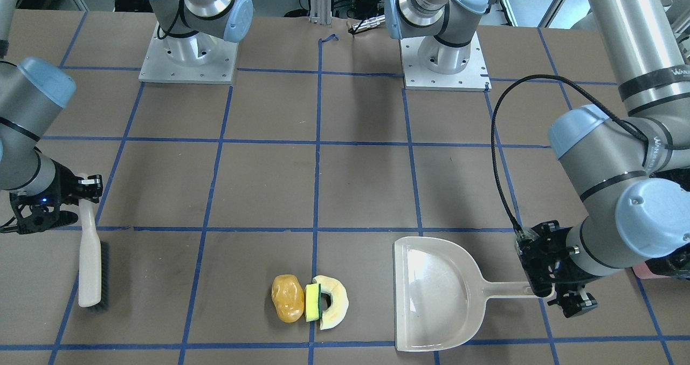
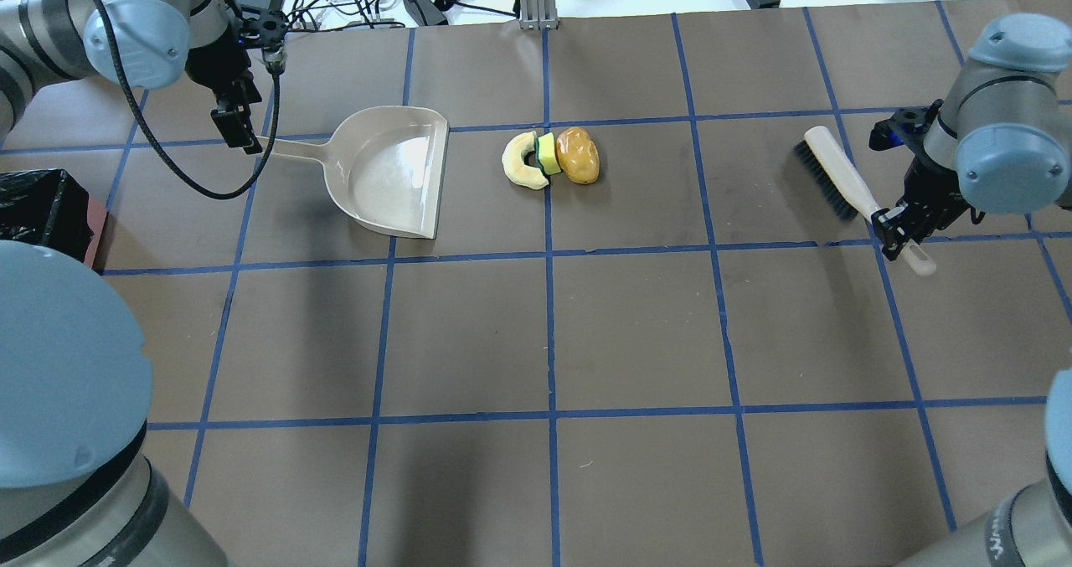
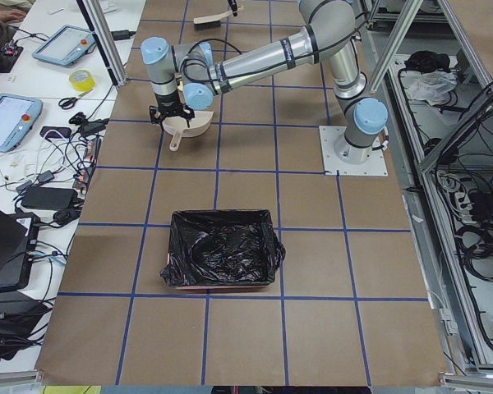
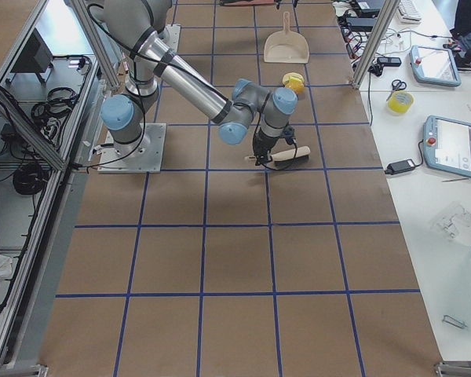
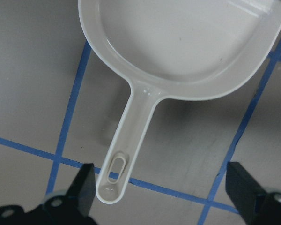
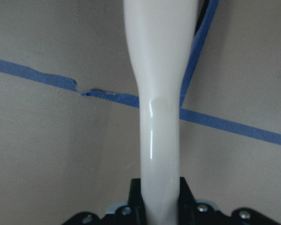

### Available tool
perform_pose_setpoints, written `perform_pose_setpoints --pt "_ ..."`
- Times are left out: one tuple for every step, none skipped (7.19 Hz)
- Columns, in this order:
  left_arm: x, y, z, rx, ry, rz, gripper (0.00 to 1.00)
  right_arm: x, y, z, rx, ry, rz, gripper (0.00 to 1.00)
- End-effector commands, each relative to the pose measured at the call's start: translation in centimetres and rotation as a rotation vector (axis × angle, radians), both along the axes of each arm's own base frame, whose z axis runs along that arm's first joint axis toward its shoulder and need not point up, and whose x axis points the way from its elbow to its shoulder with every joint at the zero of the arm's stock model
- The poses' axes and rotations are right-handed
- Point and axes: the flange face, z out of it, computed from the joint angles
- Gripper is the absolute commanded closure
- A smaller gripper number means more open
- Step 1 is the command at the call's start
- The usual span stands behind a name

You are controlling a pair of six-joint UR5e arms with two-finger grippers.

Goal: Sweep and dump trash into bin
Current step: 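Grasp the white brush handle with the right gripper and lift it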

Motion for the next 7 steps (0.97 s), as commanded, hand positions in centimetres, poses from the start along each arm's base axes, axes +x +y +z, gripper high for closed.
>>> perform_pose_setpoints --pt "0.4 -2.3 -2.5 -0.039 0.001 -0.040 0.00 1.4 -0.4 1.8 -0.042 0.015 -0.060 0.89" --pt "0.5 -2.6 -3.5 -0.028 0.006 -0.063 0.01 4.7 -1.2 2.7 -0.049 0.026 -0.067 0.89" --pt "0.4 -2.6 -3.7 -0.024 0.017 -0.063 0.01 9.2 -1.9 3.6 -0.051 0.044 -0.098 0.90" --pt "0.5 -2.5 -4.0 -0.021 0.028 -0.060 0.01 13.5 -2.8 5.0 -0.062 0.065 -0.106 0.91" --pt "1.1 -2.4 -4.7 -0.010 0.031 -0.053 0.01 16.8 -3.3 6.0 -0.048 0.074 -0.118 0.95" --pt "1.6 -2.4 -5.4 -0.005 0.063 -0.061 0.02 20.0 -3.3 6.5 -0.053 0.081 -0.174 0.96" --pt "2.2 -2.5 -5.8 -0.007 0.096 -0.053 0.02 23.3 -3.0 5.9 -0.052 0.102 -0.184 0.95"
